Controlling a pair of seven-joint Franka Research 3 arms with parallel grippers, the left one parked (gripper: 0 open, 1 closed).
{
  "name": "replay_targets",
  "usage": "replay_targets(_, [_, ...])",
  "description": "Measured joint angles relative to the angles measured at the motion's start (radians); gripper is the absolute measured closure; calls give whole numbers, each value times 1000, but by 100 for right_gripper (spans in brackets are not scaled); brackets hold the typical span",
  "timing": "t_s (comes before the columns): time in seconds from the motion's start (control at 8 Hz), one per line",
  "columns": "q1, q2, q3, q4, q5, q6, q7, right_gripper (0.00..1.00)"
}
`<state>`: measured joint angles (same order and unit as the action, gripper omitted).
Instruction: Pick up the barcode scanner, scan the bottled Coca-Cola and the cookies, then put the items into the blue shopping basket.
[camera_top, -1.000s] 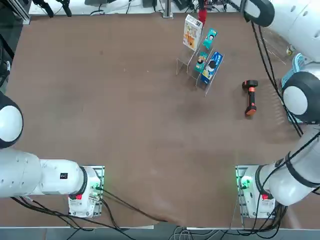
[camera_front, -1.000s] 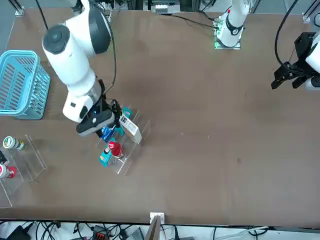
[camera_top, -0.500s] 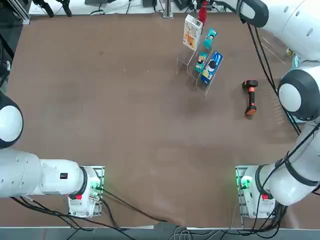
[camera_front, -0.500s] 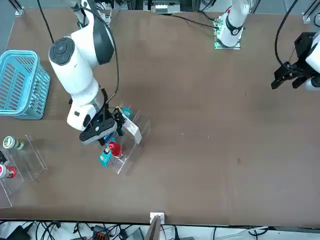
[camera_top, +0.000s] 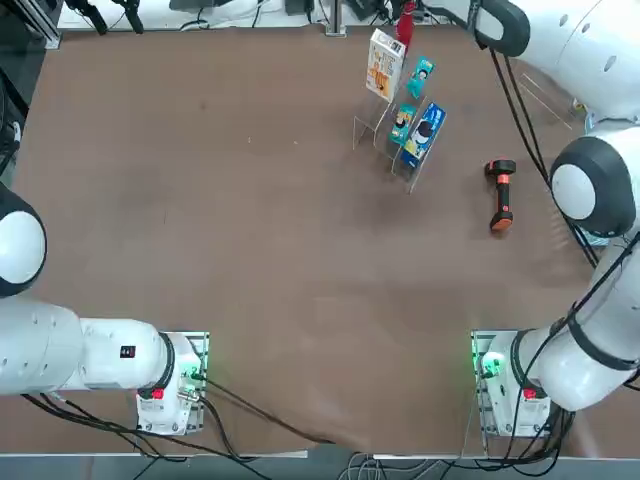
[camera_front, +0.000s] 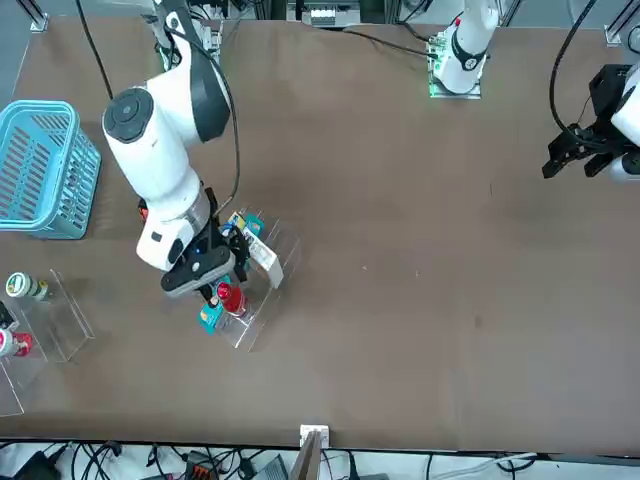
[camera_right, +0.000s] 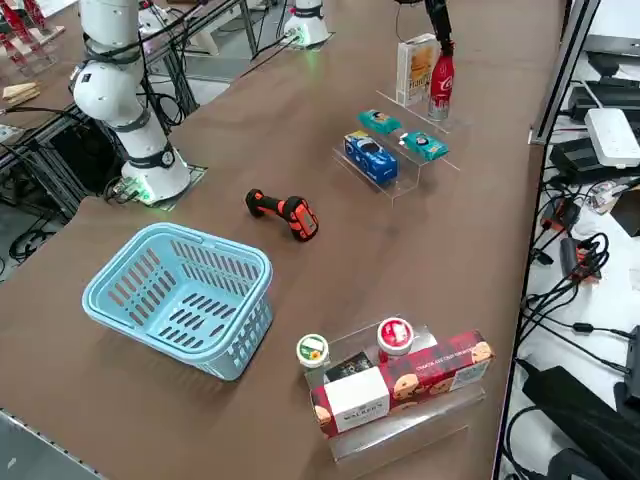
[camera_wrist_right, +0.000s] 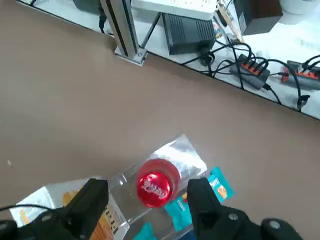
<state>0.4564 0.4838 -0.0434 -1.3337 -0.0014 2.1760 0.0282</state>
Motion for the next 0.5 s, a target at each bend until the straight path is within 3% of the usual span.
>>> replay_targets(0.5, [-10, 36, -1, 41, 0, 12, -21, 14])
